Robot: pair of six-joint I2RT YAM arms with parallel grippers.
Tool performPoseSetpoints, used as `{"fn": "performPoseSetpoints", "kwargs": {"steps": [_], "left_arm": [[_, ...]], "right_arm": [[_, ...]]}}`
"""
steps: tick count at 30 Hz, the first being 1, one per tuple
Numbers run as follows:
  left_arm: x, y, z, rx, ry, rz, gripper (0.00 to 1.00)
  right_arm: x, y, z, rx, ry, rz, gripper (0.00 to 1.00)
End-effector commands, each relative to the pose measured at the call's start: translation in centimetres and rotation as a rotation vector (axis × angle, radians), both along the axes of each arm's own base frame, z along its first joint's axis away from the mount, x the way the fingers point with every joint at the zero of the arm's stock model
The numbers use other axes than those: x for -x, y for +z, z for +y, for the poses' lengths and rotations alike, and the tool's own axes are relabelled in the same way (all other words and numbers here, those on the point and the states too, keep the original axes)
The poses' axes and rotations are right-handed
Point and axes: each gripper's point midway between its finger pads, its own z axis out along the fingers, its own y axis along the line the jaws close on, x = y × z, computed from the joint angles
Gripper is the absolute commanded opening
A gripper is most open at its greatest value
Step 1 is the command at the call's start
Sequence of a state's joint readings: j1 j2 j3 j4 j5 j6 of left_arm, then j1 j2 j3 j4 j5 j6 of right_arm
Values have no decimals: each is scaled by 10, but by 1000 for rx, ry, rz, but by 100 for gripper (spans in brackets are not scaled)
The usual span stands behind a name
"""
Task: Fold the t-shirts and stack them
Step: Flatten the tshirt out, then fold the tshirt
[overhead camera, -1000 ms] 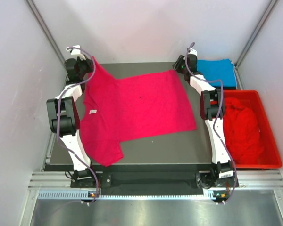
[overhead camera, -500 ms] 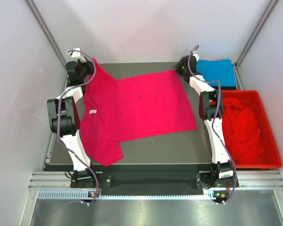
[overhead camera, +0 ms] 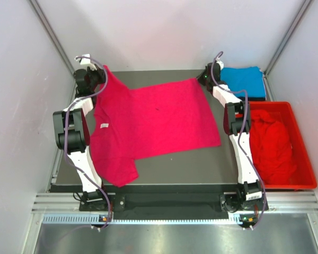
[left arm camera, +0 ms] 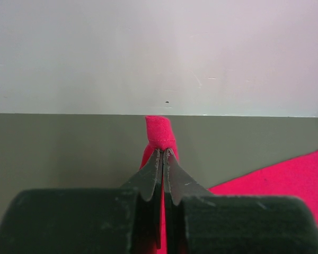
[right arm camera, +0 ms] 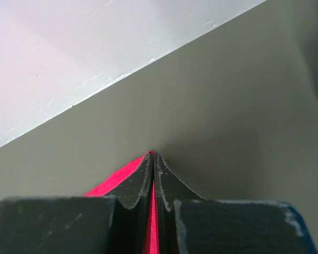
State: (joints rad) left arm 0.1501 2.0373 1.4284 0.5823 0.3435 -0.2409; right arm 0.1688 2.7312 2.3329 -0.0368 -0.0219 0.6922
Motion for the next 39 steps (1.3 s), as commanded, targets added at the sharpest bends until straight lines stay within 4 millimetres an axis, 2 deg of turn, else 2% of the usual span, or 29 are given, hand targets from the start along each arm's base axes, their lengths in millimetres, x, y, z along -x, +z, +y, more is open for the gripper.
{"fn": "performPoseSetpoints", "kwargs": {"steps": [1,2,3,4,7,11,13,16,21,23,28,33,36,37,38,39], "left_arm": [[9,53,3,-35,-4,-120,0],[9,53,2,-35,-4,-120,0],[10,54,1,-34,-10,-123,0],[10,53,1,-33,-10,-121,0],[10,53,0,-24,-12,-122,0],[11,50,0,-16,-12,-116,0],[12,55,0,-14,-15,-129,0],[15,56,-4,2,-28,-133,0],[23,56,-6,14,-29,-135,0],[26,54,-6,10,-29,-130,0],[33,55,2,7,-16,-126,0],[40,64,9,2,-7,-138,0],[44,67,6,1,-21,-132,0],[46,63,3,-1,-39,-122,0],[50,63,1,-7,-51,-113,0],[52,62,-1,-10,-61,-105,0]], "right_arm": [[-8,24,-2,-3,-4,-63,0],[-13,34,1,-17,3,-110,3],[-13,32,5,-33,10,-110,9],[-13,32,9,-42,17,-116,19],[-11,29,18,-56,14,-111,32],[-8,23,21,-57,-7,-77,34],[-8,21,14,-49,-54,-57,33],[-2,6,11,-59,-83,16,30],[1,-1,15,-74,-103,49,27],[1,-5,13,-76,-110,57,20],[-1,1,7,-64,-120,43,0],[-1,0,-3,-49,-117,50,0],[3,-1,-10,-14,-111,62,0],[4,10,-11,-7,-110,48,0],[11,-1,-13,17,-104,75,0],[11,3,-14,19,-101,55,0]]}}
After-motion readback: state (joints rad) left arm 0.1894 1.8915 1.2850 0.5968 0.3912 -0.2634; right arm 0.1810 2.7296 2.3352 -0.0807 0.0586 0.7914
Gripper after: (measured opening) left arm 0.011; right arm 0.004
